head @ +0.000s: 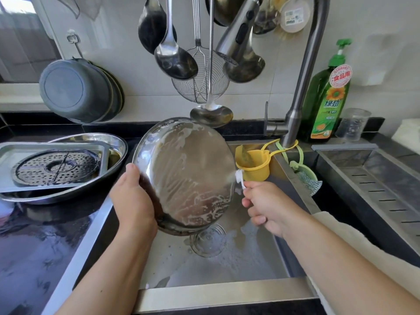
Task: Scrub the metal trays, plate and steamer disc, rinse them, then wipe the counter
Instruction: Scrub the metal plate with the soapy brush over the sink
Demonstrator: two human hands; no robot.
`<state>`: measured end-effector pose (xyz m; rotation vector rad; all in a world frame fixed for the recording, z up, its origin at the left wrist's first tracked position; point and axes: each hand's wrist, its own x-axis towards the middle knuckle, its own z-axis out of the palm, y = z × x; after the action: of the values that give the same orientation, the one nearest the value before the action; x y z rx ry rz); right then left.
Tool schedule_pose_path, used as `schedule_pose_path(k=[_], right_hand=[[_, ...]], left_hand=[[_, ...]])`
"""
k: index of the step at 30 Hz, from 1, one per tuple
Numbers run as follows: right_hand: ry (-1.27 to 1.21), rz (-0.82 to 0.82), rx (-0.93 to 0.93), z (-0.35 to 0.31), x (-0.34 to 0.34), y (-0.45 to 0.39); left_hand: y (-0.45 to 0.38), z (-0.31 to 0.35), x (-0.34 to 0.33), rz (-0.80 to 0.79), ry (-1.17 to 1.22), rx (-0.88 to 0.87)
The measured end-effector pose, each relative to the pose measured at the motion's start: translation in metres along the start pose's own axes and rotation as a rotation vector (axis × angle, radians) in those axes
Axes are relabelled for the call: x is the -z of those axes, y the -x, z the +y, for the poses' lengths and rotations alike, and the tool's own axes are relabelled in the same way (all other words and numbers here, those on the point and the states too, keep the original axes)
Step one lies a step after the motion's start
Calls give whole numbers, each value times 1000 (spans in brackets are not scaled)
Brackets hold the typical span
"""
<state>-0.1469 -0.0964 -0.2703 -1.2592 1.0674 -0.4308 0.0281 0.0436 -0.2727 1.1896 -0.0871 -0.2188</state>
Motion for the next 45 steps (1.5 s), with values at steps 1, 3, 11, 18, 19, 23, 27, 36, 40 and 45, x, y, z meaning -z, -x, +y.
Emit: schedule_pose_path(k=[1,3,11,18,19,23,27,36,40,45], right_hand=[[-26,4,-13,-2,3,-1],[-68,-12,-30,-5,11,-2],[-109,-109,52,-27,45,-4],[131,-65,320,-33,45,9],[167,-76,360,-34,44,12],[301,-98,427,-37,42,16],[420,13,295,-35,52,9],[700,-264,623,-36,12,51],[832,-83,672,-31,6,43],[992,-21,741,-23,-1,51]], left_hand=[[-2,0,1,1,10,-2],[-3,2,2,8,13,-27],[6,7,2,-72,-115,-225],[13,1,4,-268,-296,-354],[13,1,5,-277,-310,-359],[11,-1,5,-295,-360,-403],[12,-4,6,-337,-466,-516],[15,-8,1,-307,-668,-573],[15,-9,-3,-289,-636,-480],[18,-9,-3,-281,-623,-377]])
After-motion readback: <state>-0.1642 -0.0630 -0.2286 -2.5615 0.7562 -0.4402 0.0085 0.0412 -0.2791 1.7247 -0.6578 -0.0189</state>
